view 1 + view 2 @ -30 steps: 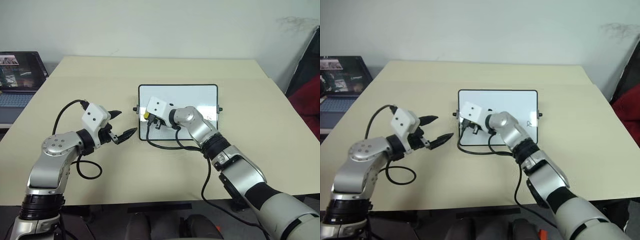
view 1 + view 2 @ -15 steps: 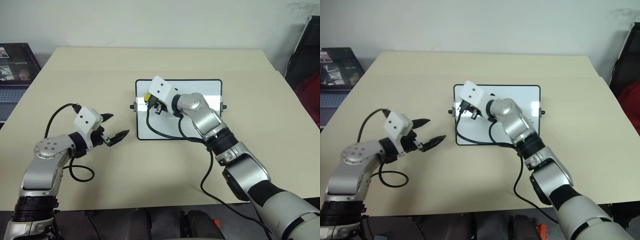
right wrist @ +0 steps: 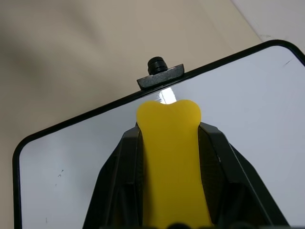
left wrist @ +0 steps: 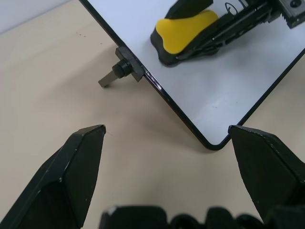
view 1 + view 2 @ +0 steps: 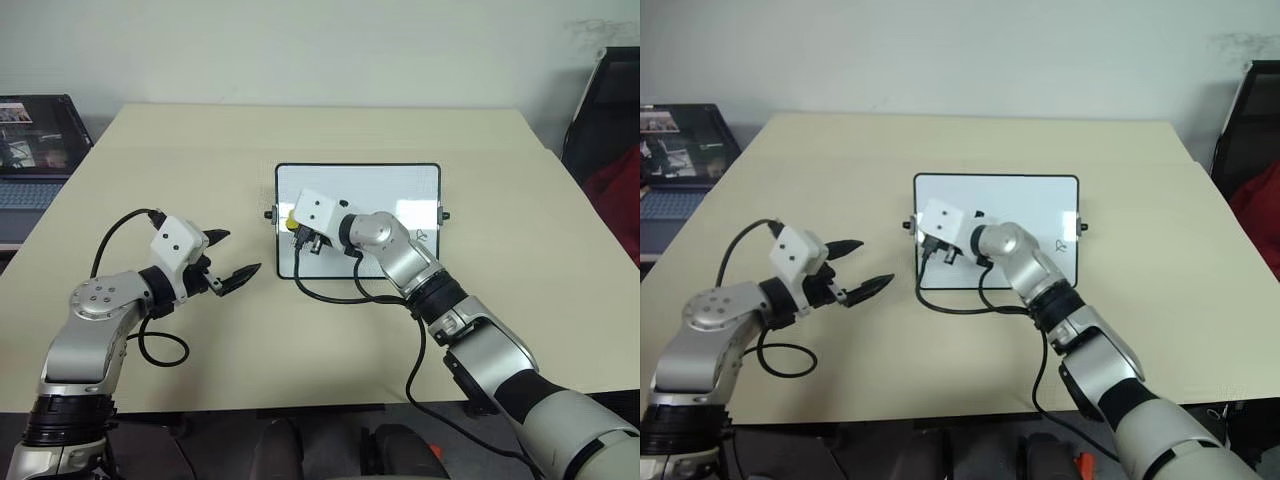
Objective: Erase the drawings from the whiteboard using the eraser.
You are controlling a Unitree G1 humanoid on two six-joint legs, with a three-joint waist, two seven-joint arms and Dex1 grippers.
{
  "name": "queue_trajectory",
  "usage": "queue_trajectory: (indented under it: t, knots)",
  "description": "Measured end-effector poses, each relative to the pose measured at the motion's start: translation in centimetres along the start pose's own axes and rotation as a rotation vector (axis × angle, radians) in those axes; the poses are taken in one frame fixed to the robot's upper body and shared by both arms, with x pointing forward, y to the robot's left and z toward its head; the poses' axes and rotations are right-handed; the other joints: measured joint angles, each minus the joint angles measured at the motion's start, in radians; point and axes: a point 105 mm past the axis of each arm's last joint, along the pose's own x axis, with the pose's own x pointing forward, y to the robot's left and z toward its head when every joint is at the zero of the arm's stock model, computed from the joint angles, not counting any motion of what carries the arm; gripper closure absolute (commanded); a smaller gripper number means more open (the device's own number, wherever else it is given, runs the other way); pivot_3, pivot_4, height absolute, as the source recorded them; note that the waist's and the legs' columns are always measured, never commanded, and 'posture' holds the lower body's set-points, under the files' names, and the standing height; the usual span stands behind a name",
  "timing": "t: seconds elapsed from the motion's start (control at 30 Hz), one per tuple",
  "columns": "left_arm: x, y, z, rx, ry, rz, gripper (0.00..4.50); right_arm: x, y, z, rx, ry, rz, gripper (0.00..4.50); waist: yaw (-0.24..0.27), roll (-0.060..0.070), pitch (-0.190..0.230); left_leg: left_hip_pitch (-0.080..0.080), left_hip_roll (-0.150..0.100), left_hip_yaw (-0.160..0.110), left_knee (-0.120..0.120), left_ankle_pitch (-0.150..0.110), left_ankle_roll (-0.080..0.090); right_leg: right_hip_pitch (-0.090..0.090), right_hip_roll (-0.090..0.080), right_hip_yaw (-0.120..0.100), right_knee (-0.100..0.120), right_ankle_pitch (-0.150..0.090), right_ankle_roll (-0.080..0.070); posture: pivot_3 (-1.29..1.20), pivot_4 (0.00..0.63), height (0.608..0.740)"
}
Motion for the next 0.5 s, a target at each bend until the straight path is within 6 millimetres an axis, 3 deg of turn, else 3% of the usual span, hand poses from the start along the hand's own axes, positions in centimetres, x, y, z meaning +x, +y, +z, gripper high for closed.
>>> queue_trajectory:
  t: [0.37,0.5]
  knots:
    - [0.2,-0.1,0.2,-0.002,-0.008,-0.006,0.00,-0.5,2.1,-1.3,0.112,-0.033,0.072,3.28,0.003,-0.004,-0.005,0.003,0.001,0.000,0.000,0.002,0.003,0.003,-0.003,0.000,0.000,0.000,0.000,0.00,0.150,0.740]
    - [0.6,-0.2,0.6,0.006,-0.019,-0.019,0.00,-2.1,1.9,-0.8,0.173,-0.043,0.068,3.28,0.011,-0.005,-0.003,-0.007,0.001,0.000,0.000,0.002,0.003,-0.001,-0.003,0.000,0.000,0.001,0.001,0.00,0.150,0.740]
